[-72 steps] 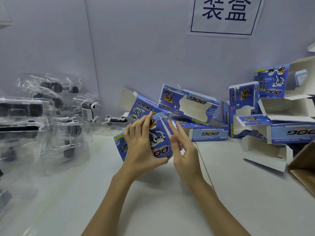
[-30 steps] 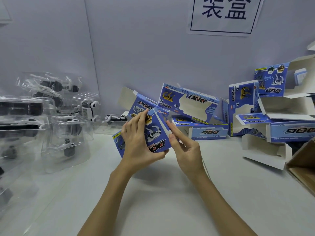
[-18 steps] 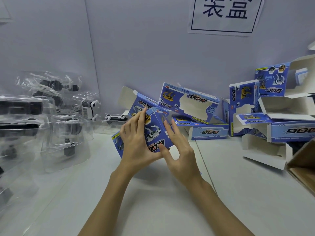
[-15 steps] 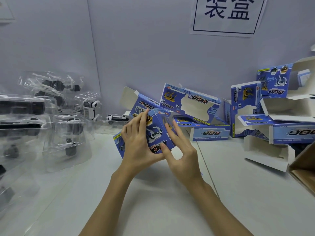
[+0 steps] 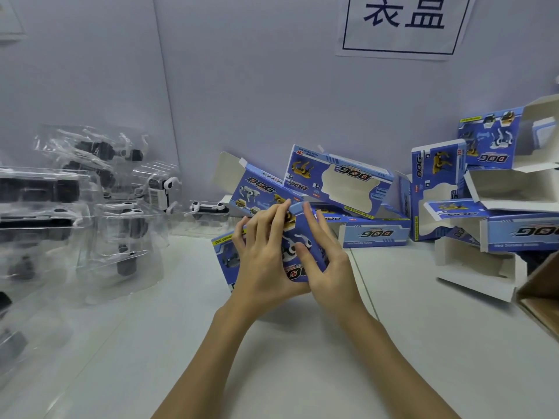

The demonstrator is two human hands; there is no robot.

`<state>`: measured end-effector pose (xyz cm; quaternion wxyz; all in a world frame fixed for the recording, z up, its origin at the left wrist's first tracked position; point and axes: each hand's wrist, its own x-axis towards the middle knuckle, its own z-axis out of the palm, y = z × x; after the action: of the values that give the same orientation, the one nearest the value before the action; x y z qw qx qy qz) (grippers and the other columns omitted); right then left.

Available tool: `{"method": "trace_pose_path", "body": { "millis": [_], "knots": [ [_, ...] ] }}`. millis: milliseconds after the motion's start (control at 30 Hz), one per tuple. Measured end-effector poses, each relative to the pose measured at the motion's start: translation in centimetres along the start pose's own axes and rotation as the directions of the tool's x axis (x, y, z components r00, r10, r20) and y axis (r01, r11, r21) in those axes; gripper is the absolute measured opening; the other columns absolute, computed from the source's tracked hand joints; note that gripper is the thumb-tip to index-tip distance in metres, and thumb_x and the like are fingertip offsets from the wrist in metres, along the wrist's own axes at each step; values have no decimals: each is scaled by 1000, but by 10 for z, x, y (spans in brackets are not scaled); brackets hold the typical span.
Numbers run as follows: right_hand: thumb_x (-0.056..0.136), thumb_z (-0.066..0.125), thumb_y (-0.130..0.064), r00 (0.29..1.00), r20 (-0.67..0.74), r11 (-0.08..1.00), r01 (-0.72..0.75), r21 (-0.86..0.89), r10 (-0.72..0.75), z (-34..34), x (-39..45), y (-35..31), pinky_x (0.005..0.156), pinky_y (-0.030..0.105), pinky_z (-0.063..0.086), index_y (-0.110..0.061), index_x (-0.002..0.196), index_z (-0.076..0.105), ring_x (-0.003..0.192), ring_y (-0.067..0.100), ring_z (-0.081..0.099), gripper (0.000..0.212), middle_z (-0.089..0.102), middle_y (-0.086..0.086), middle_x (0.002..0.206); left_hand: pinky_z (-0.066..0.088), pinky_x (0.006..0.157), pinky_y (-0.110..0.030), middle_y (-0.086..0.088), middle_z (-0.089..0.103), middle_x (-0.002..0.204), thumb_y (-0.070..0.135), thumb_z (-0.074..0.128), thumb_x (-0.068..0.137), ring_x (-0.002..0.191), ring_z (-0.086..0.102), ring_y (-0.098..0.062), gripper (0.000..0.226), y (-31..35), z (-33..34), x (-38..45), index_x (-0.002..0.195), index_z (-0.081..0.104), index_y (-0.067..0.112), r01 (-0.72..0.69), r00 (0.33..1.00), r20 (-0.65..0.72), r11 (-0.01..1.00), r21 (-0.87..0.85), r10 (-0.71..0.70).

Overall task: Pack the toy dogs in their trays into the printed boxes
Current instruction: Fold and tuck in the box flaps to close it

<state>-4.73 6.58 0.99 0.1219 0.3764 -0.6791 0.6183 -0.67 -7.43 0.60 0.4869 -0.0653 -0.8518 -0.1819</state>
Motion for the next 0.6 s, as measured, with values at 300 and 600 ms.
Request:
{"method": "trace_pose_path", "body": {
  "millis": [300,600],
  "knots": [
    [106,58,-19,1000,2,1000,2,-17,-2,-1,0,1,107,42,56,-35,161,32,145,10,45,63,44,-4,158,16,123,-59,0,42,156,66,79,67,148,35,-22,117,1,5,-1,159,33,13,7,1000,-1,1000,-1,-7],
    [75,86,-26,944,-41,916,-306,260,327,-60,20,15,76,21,61,-28,146,51,105,-2,72,79,75,-29,105,35,121,-50,8,46,157,61,57,95,149,38,-14,71,-10,-6,9,154,45,23,360,882,-92,786,-503,-463]
  ]
}}
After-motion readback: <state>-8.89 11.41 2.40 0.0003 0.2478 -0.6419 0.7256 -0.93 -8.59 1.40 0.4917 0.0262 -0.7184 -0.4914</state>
